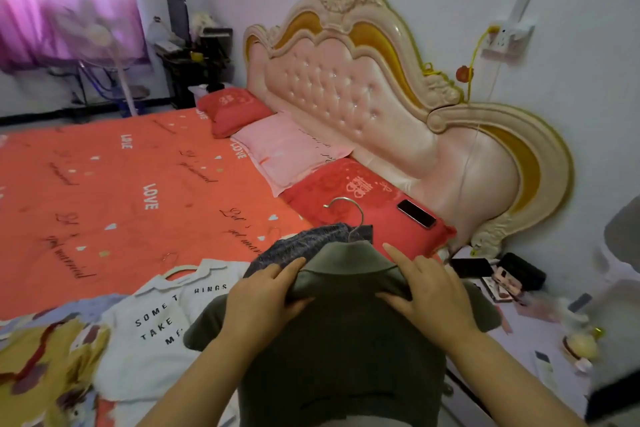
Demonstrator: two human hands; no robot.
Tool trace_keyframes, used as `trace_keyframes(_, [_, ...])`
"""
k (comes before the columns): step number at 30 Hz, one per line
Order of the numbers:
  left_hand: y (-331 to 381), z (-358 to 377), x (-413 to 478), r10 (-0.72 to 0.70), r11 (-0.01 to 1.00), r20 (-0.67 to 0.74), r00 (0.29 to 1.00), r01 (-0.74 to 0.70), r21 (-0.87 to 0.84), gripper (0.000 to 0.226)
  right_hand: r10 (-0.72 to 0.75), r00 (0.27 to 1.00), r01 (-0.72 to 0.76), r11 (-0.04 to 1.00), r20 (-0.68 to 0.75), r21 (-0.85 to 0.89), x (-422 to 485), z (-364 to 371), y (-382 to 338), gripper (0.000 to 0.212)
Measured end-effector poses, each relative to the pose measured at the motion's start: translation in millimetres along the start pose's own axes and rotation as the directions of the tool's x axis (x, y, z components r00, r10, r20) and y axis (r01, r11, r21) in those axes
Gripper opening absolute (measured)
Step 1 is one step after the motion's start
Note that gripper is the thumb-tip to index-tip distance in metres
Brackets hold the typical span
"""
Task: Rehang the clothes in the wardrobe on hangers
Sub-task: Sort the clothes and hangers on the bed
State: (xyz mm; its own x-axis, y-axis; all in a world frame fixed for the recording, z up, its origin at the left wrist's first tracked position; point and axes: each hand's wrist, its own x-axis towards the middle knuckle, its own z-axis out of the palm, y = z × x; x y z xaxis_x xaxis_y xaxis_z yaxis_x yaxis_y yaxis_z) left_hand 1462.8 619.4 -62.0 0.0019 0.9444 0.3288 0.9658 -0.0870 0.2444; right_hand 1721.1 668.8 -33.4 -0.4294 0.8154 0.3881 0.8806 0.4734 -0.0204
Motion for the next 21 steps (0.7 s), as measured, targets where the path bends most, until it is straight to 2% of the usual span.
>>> trace_keyframes(5, [-4,46,38,-0.111,0.994,0.015,0.994,0.111,-0.024,0.069,-0.026,0.988,0.027,1.0,0.15,-0.004,49,41,35,0.076])
trace_keyframes(12, [-28,121,104,-0.19,0.98,0.132,0.973,0.195,-0.029,0.067,-0.058,0.953,0.068,0.997,0.296,-0.024,121,103,70,0.073])
trace_keyframes(15, [-37,148,129,-0.202,0.978,0.152,0.968,0.207,-0.018,0.067,-0.105,0.952,0.117,0.993,0.288,-0.026,149,136,84,0.075])
trace_keyframes(21, [-64,191,167,-0.292,0.952,0.233,0.928,0.305,-0.021,0.067,-0.112,0.888,0.103,0.994,0.446,0.046,205,208,106,0.074])
